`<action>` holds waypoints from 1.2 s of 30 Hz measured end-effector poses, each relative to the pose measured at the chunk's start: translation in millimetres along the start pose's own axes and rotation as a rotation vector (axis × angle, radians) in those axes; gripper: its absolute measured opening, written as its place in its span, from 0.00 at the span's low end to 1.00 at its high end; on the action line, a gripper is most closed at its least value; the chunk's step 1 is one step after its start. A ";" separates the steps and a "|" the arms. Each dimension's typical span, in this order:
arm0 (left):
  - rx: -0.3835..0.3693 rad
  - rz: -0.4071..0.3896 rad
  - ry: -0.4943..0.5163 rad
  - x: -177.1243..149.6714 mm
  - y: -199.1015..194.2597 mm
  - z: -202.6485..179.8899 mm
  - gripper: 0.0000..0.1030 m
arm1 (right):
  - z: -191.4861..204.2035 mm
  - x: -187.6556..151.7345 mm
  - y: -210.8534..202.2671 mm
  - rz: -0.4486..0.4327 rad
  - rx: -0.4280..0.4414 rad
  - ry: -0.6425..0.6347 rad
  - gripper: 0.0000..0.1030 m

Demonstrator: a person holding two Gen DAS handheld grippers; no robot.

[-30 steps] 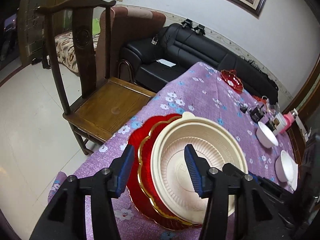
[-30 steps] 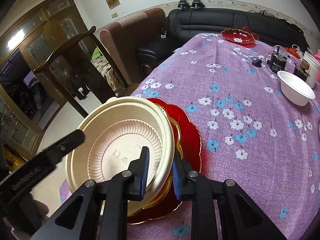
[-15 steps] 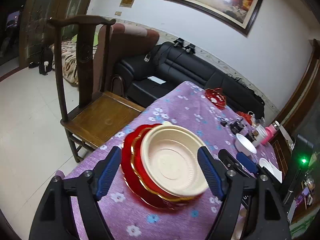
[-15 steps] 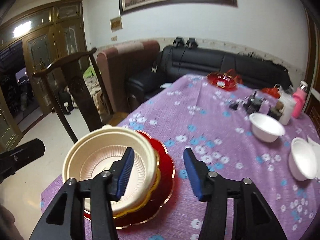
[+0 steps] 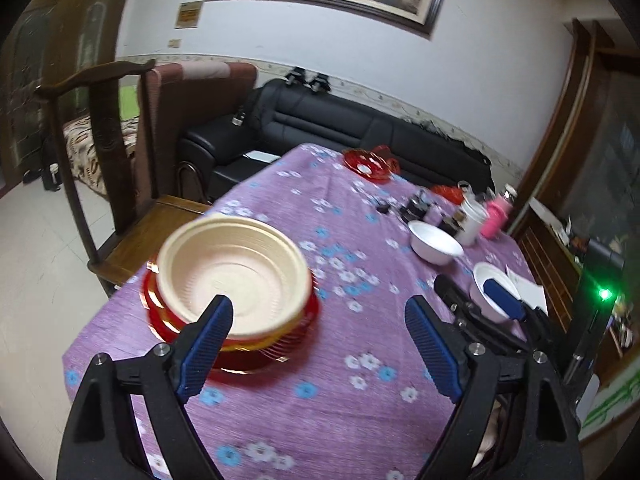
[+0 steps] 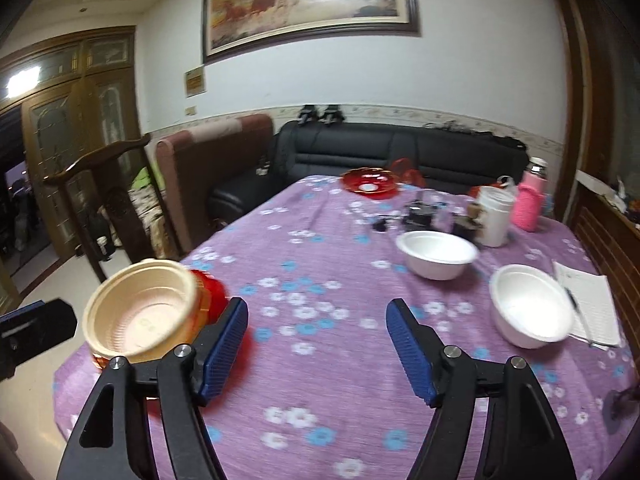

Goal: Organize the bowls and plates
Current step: 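Lower the beige bowl onto the stack and open the right tool, then withdraw both tools and move the right tool toward the large white bowl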

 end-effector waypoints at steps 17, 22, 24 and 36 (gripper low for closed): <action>-0.023 0.158 0.161 -42.3 57.4 -102.8 0.85 | -145.1 -23.8 0.0 0.052 -0.133 0.164 0.77; -0.020 0.196 0.181 -50.0 77.4 -120.9 0.85 | -173.2 -23.0 7.8 0.062 -0.159 0.184 0.77; -0.019 0.215 0.186 -52.6 86.7 -126.0 0.85 | -179.9 -21.4 12.7 0.062 -0.166 0.191 0.77; -0.015 0.287 0.208 -60.7 137.7 -146.3 0.85 | -237.4 -7.4 47.7 0.039 -0.244 0.238 0.77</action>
Point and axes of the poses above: each gripper's, at about its wrist camera, not at the fingertips, and y roughly the way its jaws point, z to its left, x to its top, the point moved 6 cm from there along y, roughly the way its jaws point, and after that the axes turned 1 degree about x, right-handed, at the moved point
